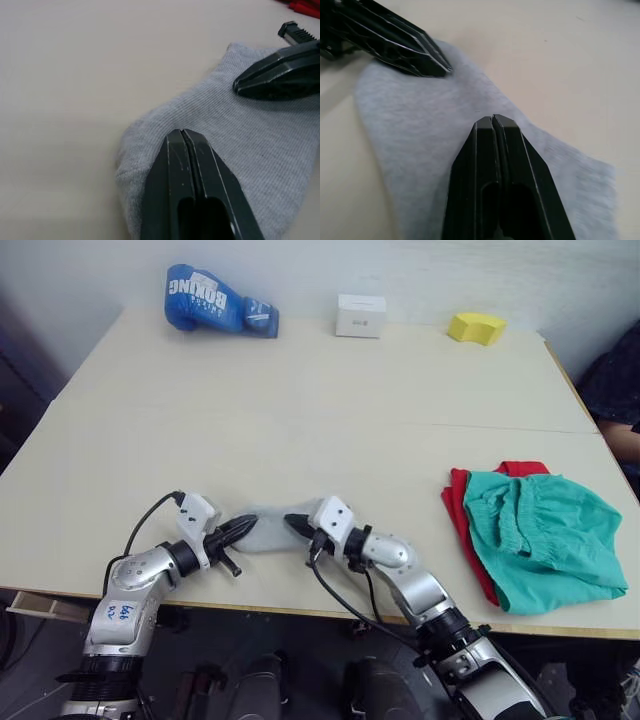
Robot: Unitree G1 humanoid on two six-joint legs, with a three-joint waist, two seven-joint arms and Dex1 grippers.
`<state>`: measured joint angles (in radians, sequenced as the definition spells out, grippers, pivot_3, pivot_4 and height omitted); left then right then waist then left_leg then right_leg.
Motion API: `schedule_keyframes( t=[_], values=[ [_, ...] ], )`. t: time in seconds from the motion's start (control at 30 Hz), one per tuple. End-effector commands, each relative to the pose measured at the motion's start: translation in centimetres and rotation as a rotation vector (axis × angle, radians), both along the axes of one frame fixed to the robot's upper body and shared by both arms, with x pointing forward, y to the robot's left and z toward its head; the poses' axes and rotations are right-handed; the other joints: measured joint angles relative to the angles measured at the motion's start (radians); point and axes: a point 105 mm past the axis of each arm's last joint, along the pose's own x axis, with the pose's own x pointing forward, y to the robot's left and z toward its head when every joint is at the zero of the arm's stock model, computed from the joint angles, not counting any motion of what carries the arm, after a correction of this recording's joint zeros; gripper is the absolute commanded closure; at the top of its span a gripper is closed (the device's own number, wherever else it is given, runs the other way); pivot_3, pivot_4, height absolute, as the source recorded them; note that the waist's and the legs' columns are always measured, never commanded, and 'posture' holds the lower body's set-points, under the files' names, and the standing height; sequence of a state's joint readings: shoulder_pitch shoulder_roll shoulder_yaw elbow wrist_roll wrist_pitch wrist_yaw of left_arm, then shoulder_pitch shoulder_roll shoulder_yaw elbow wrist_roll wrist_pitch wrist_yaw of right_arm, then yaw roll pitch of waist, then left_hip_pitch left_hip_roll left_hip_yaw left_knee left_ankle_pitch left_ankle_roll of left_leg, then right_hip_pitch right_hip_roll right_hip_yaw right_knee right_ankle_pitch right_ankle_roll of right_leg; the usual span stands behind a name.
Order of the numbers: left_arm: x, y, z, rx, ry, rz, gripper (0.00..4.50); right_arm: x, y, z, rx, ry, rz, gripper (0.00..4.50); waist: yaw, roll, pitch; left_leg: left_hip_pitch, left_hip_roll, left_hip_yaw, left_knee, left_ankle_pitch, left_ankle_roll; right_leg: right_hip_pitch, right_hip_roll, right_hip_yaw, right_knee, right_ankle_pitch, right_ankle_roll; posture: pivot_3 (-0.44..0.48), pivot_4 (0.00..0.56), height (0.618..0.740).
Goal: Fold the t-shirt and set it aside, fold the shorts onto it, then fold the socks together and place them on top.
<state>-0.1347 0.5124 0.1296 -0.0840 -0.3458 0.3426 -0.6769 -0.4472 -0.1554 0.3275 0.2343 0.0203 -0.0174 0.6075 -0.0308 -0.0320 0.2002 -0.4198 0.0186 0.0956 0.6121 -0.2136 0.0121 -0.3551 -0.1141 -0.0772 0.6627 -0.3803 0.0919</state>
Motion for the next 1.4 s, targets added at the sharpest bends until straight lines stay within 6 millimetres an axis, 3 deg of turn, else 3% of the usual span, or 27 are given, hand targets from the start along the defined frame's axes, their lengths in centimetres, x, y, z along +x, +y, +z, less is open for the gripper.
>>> schedule_keyframes(
  t=[0.03,0.17,0.27,0.33,0.47,0.6,0.73,0.9,1.0,1.17,1.3,1.4],
  values=[
    [-0.5,1.0,1.7,-0.114,0.026,0.040,4.50,-0.8,-0.5,-0.2,0.032,0.025,0.029,4.46,0.000,0.000,0.000,0.000,0.000,0.000,0.000,0.000,0.000,0.000,0.000,0.000,0.000,0.000,0.000,0.000,0.150,0.740],
    [-2.3,1.8,5.3,-0.279,0.108,-0.022,4.50,-1.9,1.4,1.6,0.074,-0.001,0.112,4.46,-0.010,-0.001,0.000,-0.002,0.001,-0.001,-0.001,0.001,0.001,-0.002,0.001,0.000,0.000,0.000,0.000,0.000,0.150,0.740],
    [-2.9,4.4,6.1,-0.263,0.265,0.027,3.93,-1.9,2.5,2.4,0.069,-0.031,0.142,4.50,-0.025,0.000,0.001,-0.001,0.003,-0.001,-0.001,0.003,-0.001,-0.002,0.003,0.000,0.001,0.000,0.000,0.000,0.150,0.740],
    [-2.8,5.7,6.4,-0.269,0.348,0.061,3.32,-1.8,3.0,2.2,0.049,-0.044,0.155,4.50,-0.024,0.000,0.001,-0.001,0.003,-0.001,-0.002,0.003,-0.001,-0.002,0.004,0.000,0.000,0.000,0.000,0.000,0.150,0.740],
    [-2.5,6.5,4.6,-0.171,0.559,0.157,2.10,-1.7,3.6,1.8,0.011,-0.076,0.175,4.50,-0.021,0.000,0.001,-0.001,0.002,-0.001,-0.002,0.002,-0.001,-0.002,0.003,0.000,0.000,0.000,0.000,0.000,0.150,0.740],
    [-2.1,4.6,3.4,-0.174,0.693,0.125,0.85,-1.8,4.0,0.7,-0.035,-0.067,0.210,4.50,-0.020,0.000,0.001,-0.002,0.001,-0.001,-0.002,0.001,-0.003,-0.002,0.002,0.001,0.000,0.000,0.000,0.000,0.150,0.740],
    [-1.6,2.5,2.6,-0.221,0.742,0.067,0.85,-1.7,3.6,-0.7,-0.080,-0.048,0.216,4.50,-0.020,-0.001,0.000,-0.001,0.001,-0.001,-0.001,0.001,-0.003,-0.002,0.002,0.001,0.000,0.000,0.000,0.000,0.150,0.740],
    [-0.9,1.4,1.7,-0.226,0.755,0.065,0.85,-1.8,3.0,-1.3,-0.089,-0.035,0.210,4.50,-0.020,-0.002,0.000,0.000,0.001,-0.001,-0.001,0.002,-0.003,-0.002,0.002,0.001,0.000,0.000,0.000,0.000,0.150,0.740],
    [-0.3,1.3,2.1,-0.240,0.717,0.071,1.40,-1.9,2.9,-1.5,-0.089,-0.031,0.205,4.50,-0.012,-0.002,-0.001,0.000,0.001,-0.001,-0.001,0.002,-0.003,0.000,0.002,0.001,0.000,0.000,0.000,0.000,0.150,0.740],
    [0.1,0.9,3.3,-0.256,0.674,0.067,3.10,-1.9,2.5,-1.7,-0.088,-0.027,0.191,4.50,-0.005,-0.003,-0.002,0.000,0.001,-0.001,-0.001,0.000,-0.005,-0.001,0.002,0.001,0.000,0.000,0.000,0.000,0.150,0.740],
    [0.4,-0.8,4.9,-0.266,0.619,0.015,4.33,-2.0,2.2,-2.0,-0.087,-0.020,0.183,4.50,-0.001,-0.003,-0.002,0.000,0.001,-0.001,-0.001,0.001,-0.004,-0.001,0.002,0.001,0.000,0.000,0.000,0.000,0.150,0.740],
    [0.6,-1.9,6.4,-0.244,0.576,-0.031,4.46,-2.0,2.1,-2.2,-0.094,-0.016,0.183,4.50,0.002,-0.005,-0.003,-0.001,0.001,-0.001,0.000,0.001,-0.004,-0.001,0.002,0.000,0.000,0.000,0.000,0.000,0.150,0.740]
  ],
)
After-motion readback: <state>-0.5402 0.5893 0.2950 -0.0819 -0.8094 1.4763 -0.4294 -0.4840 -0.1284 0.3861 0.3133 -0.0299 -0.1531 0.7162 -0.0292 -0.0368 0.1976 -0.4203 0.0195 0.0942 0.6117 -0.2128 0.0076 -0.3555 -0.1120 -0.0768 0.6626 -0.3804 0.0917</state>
